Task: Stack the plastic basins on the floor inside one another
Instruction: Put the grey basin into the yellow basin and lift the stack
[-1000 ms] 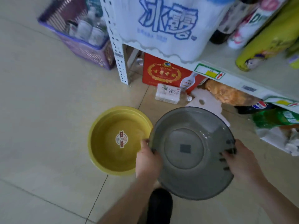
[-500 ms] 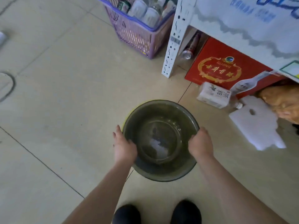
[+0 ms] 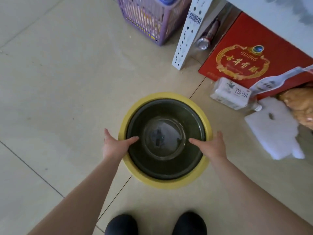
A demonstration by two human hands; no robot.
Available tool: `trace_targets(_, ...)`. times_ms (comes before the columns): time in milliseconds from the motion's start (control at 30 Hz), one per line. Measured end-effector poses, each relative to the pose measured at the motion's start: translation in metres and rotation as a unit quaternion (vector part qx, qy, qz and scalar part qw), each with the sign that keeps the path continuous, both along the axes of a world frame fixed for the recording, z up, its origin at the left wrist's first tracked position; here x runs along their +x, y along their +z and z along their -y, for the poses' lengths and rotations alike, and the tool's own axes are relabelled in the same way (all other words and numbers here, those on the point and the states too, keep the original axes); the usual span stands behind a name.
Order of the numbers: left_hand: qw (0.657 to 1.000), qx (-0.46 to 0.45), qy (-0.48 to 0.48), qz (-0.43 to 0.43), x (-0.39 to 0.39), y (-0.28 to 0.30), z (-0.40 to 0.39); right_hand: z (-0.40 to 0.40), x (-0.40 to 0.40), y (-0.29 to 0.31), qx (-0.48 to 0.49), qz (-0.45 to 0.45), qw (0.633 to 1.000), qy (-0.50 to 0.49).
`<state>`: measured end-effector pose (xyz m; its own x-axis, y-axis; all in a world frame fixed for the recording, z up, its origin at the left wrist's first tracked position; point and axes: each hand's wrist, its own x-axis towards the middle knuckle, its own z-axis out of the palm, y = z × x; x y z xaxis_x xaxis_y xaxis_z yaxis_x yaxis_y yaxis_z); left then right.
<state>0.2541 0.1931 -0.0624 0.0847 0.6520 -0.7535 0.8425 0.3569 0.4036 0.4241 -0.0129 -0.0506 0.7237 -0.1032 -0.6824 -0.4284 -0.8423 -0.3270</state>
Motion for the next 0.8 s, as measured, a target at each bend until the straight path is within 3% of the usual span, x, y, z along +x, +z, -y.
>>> trace_targets(100, 0.996, -0.082, 0.022, 0.011, 0.010, -0.005, -0.009, 0.000, 0.015, -0.014, 0.043, -0.132, 0.986, -0.087)
trace_targets(300, 0.997, -0.078, -0.001, 0.017, 0.010, 0.002, -0.004, 0.008, 0.011, -0.022, 0.058, -0.133, 0.985, -0.098)
trace_targets(633, 0.996, -0.070, 0.046, 0.026, 0.008, 0.140, -0.039, -0.042, 0.039, 0.109, 0.092, -0.157, 0.983, -0.023)
trace_targets(800, 0.993, -0.052, 0.081, 0.064, 0.034, 0.174, -0.070, -0.089, 0.080, 0.154, 0.114, -0.127, 0.985, 0.017)
